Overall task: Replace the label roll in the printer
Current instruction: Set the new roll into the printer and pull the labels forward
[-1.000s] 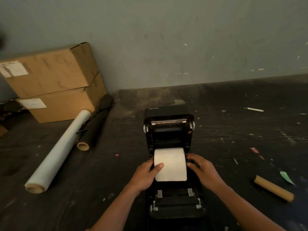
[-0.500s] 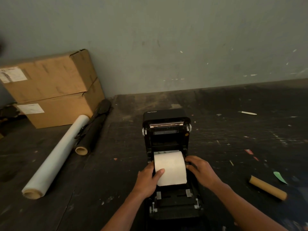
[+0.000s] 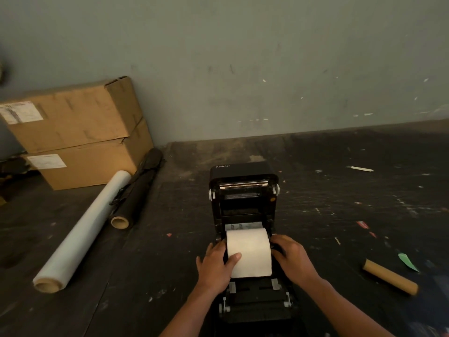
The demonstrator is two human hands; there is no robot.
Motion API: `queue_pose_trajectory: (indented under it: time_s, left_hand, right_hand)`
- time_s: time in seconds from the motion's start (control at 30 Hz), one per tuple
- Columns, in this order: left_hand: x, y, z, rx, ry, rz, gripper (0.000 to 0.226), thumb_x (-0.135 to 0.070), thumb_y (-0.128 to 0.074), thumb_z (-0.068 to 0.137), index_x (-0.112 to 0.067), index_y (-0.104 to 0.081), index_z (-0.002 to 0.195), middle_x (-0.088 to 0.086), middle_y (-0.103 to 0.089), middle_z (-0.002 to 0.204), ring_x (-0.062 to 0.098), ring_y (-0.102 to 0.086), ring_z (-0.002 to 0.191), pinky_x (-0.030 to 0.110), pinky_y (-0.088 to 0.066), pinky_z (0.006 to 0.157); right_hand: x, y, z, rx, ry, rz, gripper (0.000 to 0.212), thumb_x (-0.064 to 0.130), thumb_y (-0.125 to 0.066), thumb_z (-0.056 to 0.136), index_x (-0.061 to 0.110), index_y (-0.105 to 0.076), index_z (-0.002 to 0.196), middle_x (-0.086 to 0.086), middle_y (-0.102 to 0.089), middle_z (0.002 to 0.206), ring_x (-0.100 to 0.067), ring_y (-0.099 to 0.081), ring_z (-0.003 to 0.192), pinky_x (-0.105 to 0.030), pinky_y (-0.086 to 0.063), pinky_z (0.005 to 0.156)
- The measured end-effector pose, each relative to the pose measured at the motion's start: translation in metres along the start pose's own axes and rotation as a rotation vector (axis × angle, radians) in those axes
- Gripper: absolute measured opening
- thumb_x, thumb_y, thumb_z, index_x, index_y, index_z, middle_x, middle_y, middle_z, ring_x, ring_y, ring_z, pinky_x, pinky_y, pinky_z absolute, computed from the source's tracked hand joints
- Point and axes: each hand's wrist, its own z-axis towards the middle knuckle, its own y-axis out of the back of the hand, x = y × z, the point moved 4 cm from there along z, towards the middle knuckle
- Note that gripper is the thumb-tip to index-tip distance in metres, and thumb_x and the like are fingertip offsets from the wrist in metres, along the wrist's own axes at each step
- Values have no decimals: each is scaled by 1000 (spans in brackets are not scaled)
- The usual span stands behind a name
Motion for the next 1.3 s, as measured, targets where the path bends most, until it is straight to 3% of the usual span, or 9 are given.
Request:
queue_pose_trajectory:
  time_s: [0.13,0.23,0.3,0.43,0.53,0.7,1.0,1.17,1.3]
  left_hand:
    - [1,0,-4,-40,0,-23,58,-51,-46,94,-27,-36,146,-2,-29,155,19,-23,144,55,-16,117]
    - [2,0,-6,-72,1,-73,58,-51,-51,91,-25,-43,142,1,-38,147,19,-37,134,45,-32,112]
    - [0,3,-9,-121,19,-64,60,-52,-55,89,-22,-46,140,3,-42,139,20,-42,128,39,-37,109]
    - [-1,9,-16,-214,72,-67,55,-54,-63,82,-18,-53,123,2,-55,119,21,-53,114,37,-45,98]
    - [-3,6,-19,-185,90,-152,46,-51,-68,81,-17,-50,106,3,-64,103,20,-64,94,34,-54,79]
    - [-6,7,-22,-151,91,-157,34,-46,-66,84,-15,-56,97,-3,-61,85,6,-58,72,17,-41,56]
    - [10,7,-21,-8,79,-240,16,-28,-70,85,-14,-73,90,-7,-67,82,-3,-58,71,9,-38,57]
    - [11,5,-22,72,39,-206,15,-24,-68,87,-11,-75,94,-2,-72,92,-3,-60,74,9,-39,65]
    - [11,4,-23,96,12,-193,15,-24,-67,88,-12,-74,85,-2,-69,82,1,-62,73,8,-40,62]
  right_hand:
    - [1,1,-8,-84,-136,102,49,8,-62,85,19,-50,131,0,-56,131,-13,-52,121,-28,-44,102]
    - [12,12,-20,-190,-207,152,16,16,-60,88,24,-62,102,0,-63,108,-5,-60,92,-17,-48,80]
    - [24,11,-28,-83,-227,148,4,29,-60,89,30,-59,84,3,-66,89,-3,-62,76,-16,-50,69]
    - [32,4,-36,73,-306,-58,17,48,-60,84,31,-58,79,6,-63,72,0,-58,69,-36,-47,92]
    - [32,2,-38,103,-335,-159,23,51,-57,85,28,-59,80,10,-58,71,-1,-53,70,-38,-39,97]
    - [35,-2,-41,133,-356,-97,18,44,-58,87,32,-56,73,9,-59,74,-7,-59,77,-40,-46,95]
    - [25,0,-42,148,-341,20,8,35,-62,86,28,-65,84,6,-65,85,-5,-62,78,-28,-54,81]
    - [19,-3,-43,177,-339,26,7,34,-62,87,28,-65,84,6,-64,83,-4,-62,74,-20,-51,71]
    - [19,-2,-45,169,-330,74,6,29,-61,88,25,-65,85,8,-62,79,-2,-60,70,-15,-45,62]
